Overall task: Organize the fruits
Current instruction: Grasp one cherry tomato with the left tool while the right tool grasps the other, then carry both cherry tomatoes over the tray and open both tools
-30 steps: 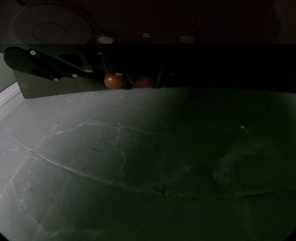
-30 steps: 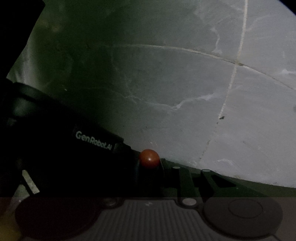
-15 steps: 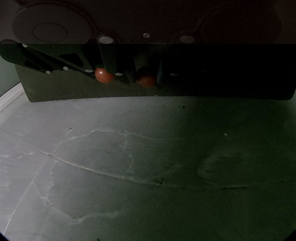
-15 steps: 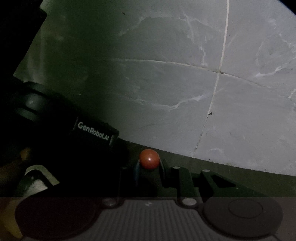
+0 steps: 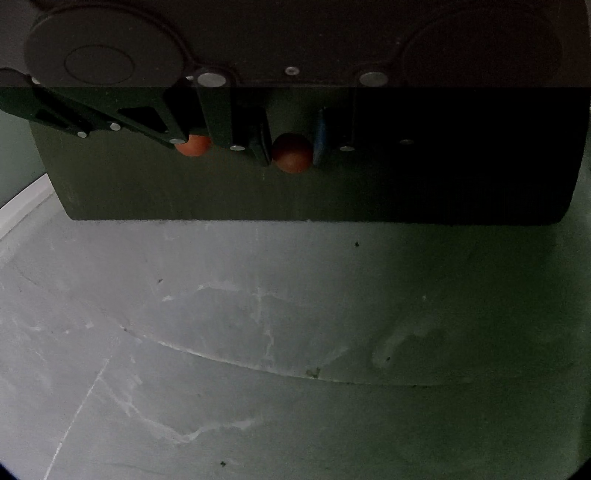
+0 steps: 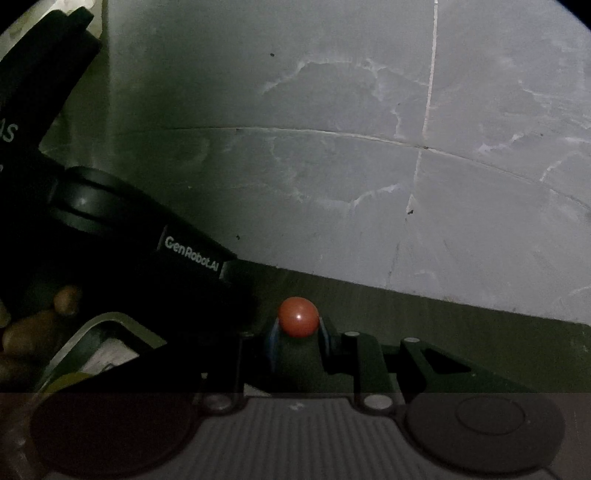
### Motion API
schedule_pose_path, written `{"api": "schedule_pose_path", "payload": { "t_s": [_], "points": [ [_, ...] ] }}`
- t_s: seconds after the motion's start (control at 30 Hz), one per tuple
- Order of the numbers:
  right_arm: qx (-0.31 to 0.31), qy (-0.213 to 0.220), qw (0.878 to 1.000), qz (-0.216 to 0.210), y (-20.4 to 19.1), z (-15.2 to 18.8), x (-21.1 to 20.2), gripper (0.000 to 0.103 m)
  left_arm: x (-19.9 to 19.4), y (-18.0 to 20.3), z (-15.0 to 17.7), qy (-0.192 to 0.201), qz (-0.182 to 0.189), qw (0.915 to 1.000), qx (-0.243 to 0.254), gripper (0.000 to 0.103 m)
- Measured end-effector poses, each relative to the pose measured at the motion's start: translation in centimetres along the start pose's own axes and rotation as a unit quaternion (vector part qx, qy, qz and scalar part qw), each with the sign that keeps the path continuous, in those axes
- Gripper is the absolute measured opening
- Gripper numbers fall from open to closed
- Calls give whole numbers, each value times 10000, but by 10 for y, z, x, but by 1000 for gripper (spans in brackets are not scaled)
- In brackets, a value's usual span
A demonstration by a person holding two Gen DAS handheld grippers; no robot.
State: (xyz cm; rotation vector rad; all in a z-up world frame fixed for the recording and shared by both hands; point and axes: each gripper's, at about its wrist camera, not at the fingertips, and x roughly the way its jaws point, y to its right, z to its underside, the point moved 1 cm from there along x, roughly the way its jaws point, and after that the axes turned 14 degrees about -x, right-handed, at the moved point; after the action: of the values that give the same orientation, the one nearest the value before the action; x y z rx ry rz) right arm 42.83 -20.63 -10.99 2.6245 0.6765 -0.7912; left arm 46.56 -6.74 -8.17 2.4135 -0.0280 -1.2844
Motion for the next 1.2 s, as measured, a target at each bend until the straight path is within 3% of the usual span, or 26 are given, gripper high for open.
{"api": "schedule_pose_path", "payload": {
  "t_s": [0.5, 1.2],
  "points": [
    [240, -187, 9995, 23, -26, 24, -31, 25, -24, -9, 34, -153, 37, 9998, 108, 25],
    [315, -339, 9989, -45, -41, 46, -35, 25, -15, -14, 56, -379, -119, 9991, 159, 25]
  ]
}}
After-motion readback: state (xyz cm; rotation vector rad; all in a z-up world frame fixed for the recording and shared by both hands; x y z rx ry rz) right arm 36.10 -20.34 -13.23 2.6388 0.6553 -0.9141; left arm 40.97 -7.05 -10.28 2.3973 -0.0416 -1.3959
